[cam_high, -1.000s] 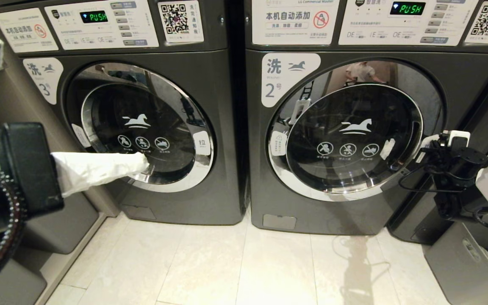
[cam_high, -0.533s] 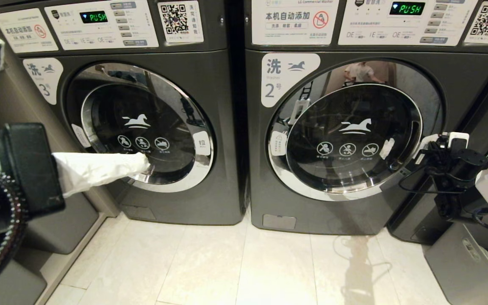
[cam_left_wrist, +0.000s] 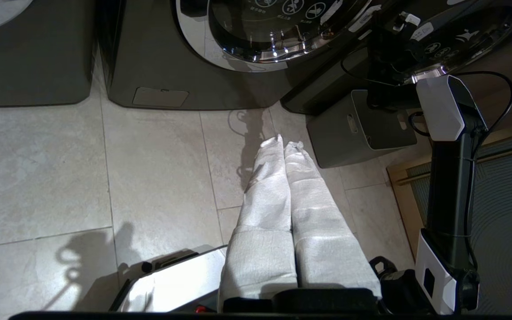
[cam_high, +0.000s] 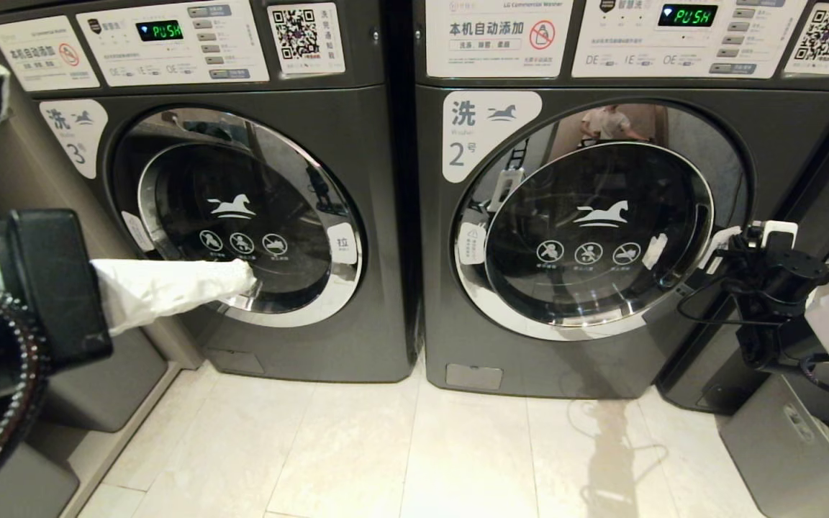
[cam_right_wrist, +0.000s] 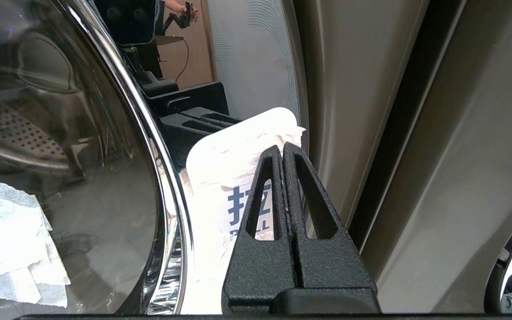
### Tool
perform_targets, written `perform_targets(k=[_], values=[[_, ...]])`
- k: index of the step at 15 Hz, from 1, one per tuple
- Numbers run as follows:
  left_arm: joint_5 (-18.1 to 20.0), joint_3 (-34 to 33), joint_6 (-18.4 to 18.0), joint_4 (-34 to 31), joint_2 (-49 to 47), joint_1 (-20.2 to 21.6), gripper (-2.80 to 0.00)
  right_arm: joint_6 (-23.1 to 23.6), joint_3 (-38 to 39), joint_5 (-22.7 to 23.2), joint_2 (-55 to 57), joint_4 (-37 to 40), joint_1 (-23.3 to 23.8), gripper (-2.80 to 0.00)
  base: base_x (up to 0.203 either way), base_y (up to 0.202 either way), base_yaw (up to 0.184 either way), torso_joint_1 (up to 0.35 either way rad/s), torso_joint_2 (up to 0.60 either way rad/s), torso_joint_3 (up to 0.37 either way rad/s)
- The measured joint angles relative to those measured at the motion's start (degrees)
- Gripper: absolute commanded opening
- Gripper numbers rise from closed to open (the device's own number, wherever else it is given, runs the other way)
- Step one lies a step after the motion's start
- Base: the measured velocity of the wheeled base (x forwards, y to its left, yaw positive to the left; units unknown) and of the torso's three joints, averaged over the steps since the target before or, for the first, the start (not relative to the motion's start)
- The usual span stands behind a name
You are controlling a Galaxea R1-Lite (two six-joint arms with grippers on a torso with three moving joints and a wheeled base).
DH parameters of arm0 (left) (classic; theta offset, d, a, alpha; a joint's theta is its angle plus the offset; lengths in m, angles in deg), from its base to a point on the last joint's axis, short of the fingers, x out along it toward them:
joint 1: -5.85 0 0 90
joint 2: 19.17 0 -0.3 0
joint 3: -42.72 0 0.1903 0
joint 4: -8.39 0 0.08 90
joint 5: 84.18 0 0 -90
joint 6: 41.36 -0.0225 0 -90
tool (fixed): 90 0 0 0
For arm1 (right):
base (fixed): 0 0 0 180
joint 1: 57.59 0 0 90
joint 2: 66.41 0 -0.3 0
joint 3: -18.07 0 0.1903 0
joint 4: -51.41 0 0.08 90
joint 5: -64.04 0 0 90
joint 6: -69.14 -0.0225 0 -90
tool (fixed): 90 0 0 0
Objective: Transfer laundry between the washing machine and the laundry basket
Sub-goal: Press the washing machine door tightly with the right hand
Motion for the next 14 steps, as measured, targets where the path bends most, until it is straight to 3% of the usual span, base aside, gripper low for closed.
perform_targets(k=[14], values=[[0.1,0.1,0.0,0.46,-1.01,0.02,-2.8,0.22,-3.93,3.07,2.38,1.8,-0.62,-2.8,0.0,0.0,0.0,0.0,0.0,0.0]])
